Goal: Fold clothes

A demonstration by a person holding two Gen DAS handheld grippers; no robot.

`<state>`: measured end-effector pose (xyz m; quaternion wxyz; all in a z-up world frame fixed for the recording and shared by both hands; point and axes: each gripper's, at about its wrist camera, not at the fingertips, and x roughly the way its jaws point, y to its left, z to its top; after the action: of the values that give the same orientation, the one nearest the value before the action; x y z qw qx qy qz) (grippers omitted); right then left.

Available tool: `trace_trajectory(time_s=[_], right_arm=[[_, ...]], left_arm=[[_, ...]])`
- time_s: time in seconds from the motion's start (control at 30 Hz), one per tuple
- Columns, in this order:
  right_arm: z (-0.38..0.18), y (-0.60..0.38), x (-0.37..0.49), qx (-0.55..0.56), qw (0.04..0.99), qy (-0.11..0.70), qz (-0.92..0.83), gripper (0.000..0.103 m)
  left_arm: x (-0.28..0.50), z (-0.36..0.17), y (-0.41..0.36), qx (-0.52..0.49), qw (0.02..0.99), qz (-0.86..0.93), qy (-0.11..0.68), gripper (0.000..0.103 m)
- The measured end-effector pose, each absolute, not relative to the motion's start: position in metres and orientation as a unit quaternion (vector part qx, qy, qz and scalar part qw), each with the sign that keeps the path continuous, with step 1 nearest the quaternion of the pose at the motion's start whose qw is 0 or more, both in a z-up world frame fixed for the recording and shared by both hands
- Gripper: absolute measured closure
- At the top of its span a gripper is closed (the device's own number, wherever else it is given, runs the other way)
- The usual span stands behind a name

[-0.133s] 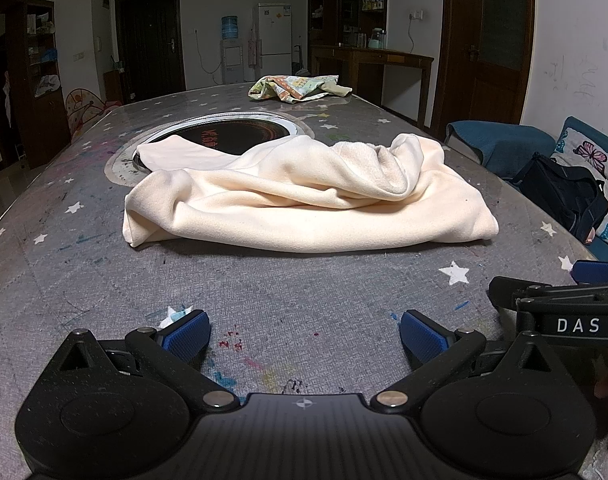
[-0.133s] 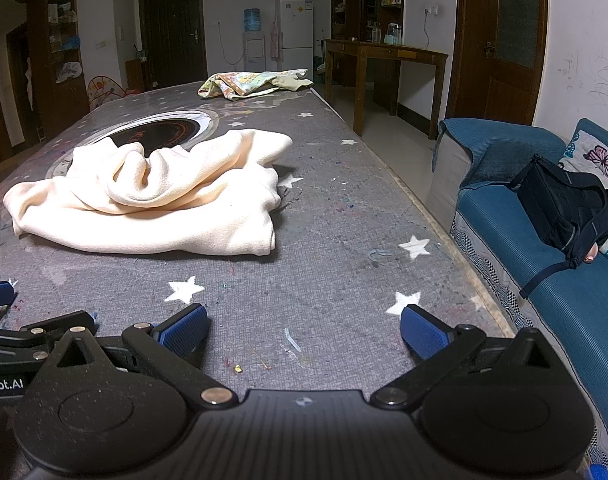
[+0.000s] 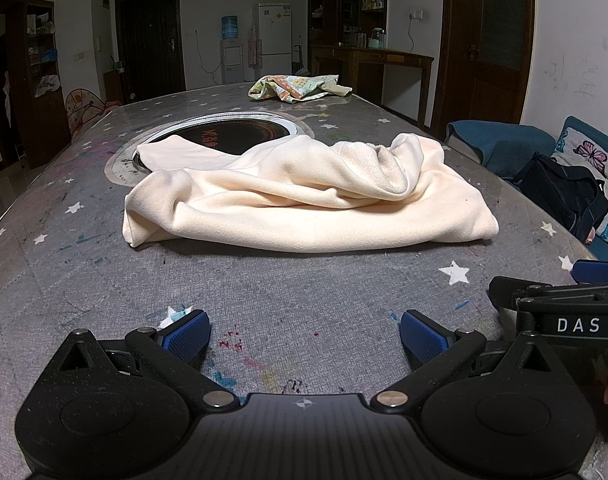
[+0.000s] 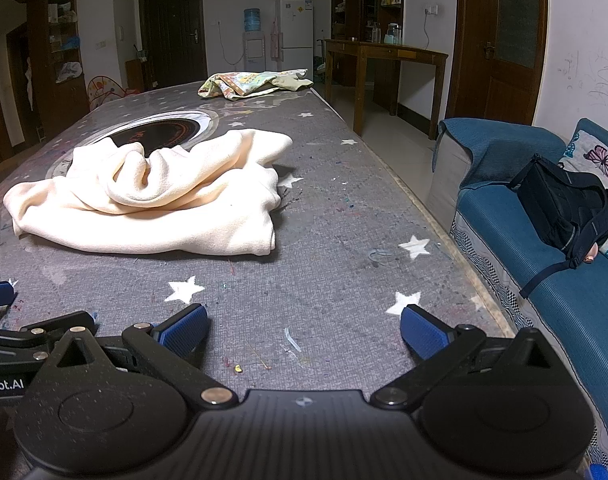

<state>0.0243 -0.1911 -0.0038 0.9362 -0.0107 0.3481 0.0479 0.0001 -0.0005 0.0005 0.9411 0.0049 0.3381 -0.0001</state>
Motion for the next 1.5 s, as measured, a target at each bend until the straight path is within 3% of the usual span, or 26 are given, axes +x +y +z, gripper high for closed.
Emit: trace_trajectory(time_s=[0.73, 1.5], right_arm=[[0.005, -0.188, 0.019, -0.013, 0.94, 0.335, 0.062, 0.0], [0.043, -0.182, 0.035, -0.035, 0.944, 0.304, 0.121, 0.0]], left_arm=[[-0.002, 0.01, 0.002, 0.003, 0.933, 0.012, 0.36, 0.0], [0.023, 0.059, 0.017, -0.026, 0.938, 0.001, 0.347, 0.0]])
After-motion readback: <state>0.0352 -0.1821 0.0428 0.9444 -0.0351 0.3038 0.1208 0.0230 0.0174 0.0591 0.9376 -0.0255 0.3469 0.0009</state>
